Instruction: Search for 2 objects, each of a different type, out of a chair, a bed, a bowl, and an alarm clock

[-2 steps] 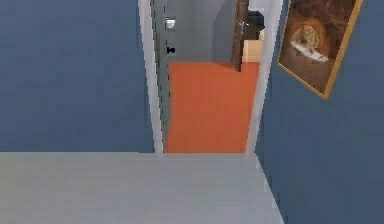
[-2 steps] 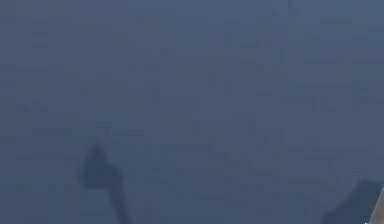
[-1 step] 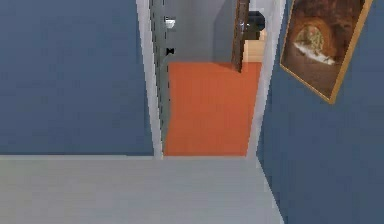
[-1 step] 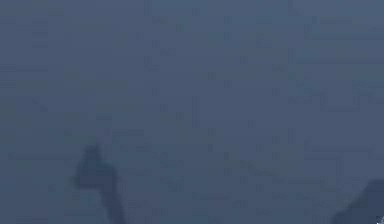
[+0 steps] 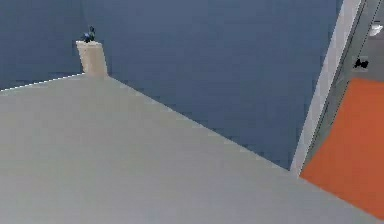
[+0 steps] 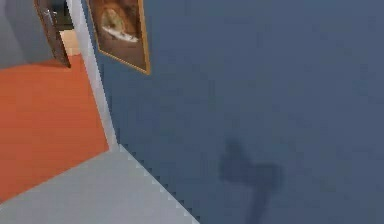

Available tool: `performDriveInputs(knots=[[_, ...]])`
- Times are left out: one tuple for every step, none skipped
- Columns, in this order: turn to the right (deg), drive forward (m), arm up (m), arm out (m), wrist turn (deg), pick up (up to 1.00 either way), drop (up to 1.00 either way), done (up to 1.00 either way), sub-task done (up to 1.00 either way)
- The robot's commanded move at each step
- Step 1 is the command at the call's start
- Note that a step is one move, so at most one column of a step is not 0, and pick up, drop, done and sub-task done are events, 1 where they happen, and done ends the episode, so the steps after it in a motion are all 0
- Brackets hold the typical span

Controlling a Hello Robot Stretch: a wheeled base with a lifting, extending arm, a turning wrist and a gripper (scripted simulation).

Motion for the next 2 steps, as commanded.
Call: performDriveInputs(knots=[[-42.0,0.0,0.0,0.0,0.0,0.0,0.0,0.0,0.0],[0.0,0.8,0.0,0.0,0.0,0.0,0.0,0.0,0.0]])
